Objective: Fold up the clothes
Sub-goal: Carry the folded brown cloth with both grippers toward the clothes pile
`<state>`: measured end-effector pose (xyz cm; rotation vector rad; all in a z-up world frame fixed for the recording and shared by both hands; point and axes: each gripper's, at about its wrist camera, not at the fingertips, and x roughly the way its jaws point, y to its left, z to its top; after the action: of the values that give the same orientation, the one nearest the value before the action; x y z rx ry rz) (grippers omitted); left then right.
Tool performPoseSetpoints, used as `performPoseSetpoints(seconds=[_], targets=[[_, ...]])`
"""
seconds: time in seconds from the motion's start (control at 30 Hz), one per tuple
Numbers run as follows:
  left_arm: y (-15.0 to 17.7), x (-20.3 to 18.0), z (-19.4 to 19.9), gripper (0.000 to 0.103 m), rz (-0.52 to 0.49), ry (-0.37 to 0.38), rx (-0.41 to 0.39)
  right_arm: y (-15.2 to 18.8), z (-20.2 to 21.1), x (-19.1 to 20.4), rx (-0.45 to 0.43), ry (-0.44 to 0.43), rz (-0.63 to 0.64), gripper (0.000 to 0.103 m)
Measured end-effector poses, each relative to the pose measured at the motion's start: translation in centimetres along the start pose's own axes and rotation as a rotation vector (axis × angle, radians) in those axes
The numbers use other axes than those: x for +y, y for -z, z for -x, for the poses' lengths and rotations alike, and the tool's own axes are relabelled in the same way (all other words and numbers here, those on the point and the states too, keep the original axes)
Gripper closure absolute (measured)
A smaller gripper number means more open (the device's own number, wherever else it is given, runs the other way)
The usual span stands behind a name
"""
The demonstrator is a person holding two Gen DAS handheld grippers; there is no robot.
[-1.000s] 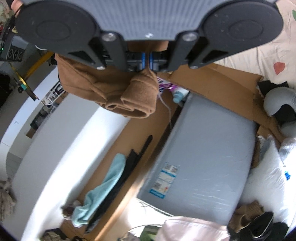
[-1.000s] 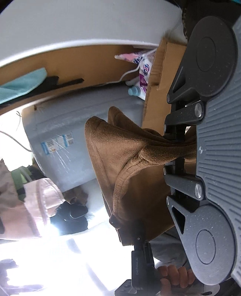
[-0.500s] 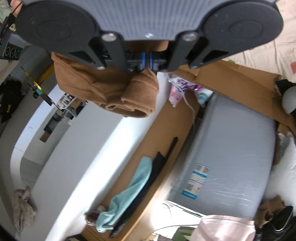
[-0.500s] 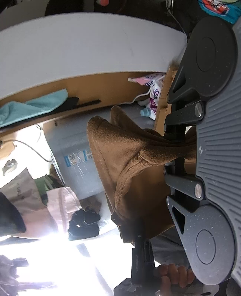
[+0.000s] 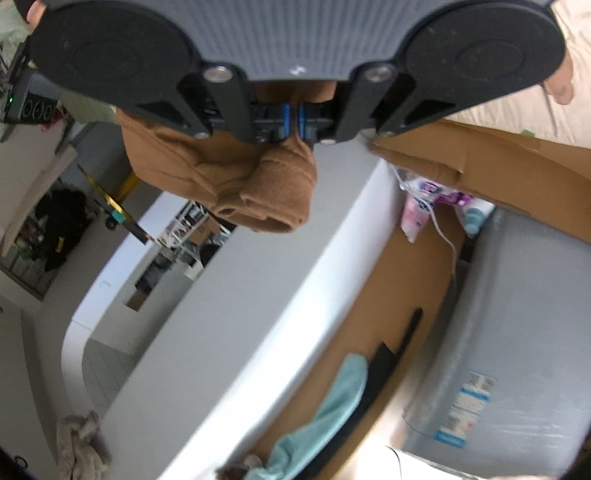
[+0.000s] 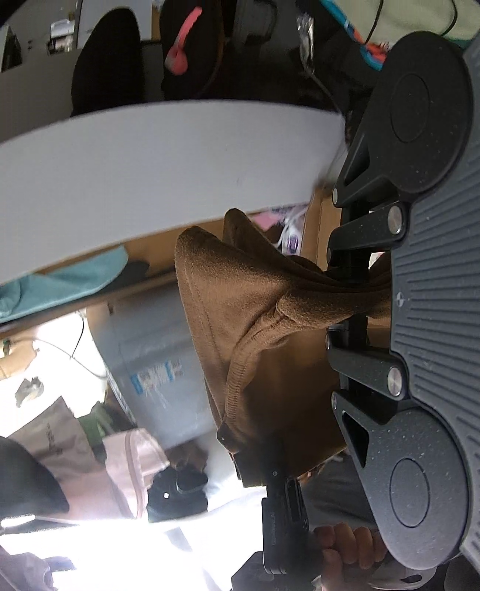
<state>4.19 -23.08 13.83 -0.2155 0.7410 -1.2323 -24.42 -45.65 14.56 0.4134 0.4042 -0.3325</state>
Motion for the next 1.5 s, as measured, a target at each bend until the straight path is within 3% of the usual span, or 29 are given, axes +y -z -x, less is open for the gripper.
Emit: performPoseSetpoints(seconds=[0.23, 0.87, 1.33, 1.5], targets=[[1.2, -0.3, -3.9, 0.098, -0.019, 0.053, 0.034, 1.0, 0.1, -3.5, 0.004, 0.069, -0.017, 0.090], [6.1, 0.4, -15.3, 0.098, -0.090, 0.107, 0.124, 5.5, -4.7, -11.6, 0.026, 0.250, -0.048, 0.090], [10.7, 1.1, -20.4, 0.098, -0.088, 0.225, 0.181, 10.0, -7.0, -16.8, 0.080, 0.385, -0.032, 0.090], [12.1, 1.7, -22.5, 0.098, -0.032, 0.292, 0.213, 11.5, -6.6, -18.4, 0.090, 0.432, -0.063, 0.090]])
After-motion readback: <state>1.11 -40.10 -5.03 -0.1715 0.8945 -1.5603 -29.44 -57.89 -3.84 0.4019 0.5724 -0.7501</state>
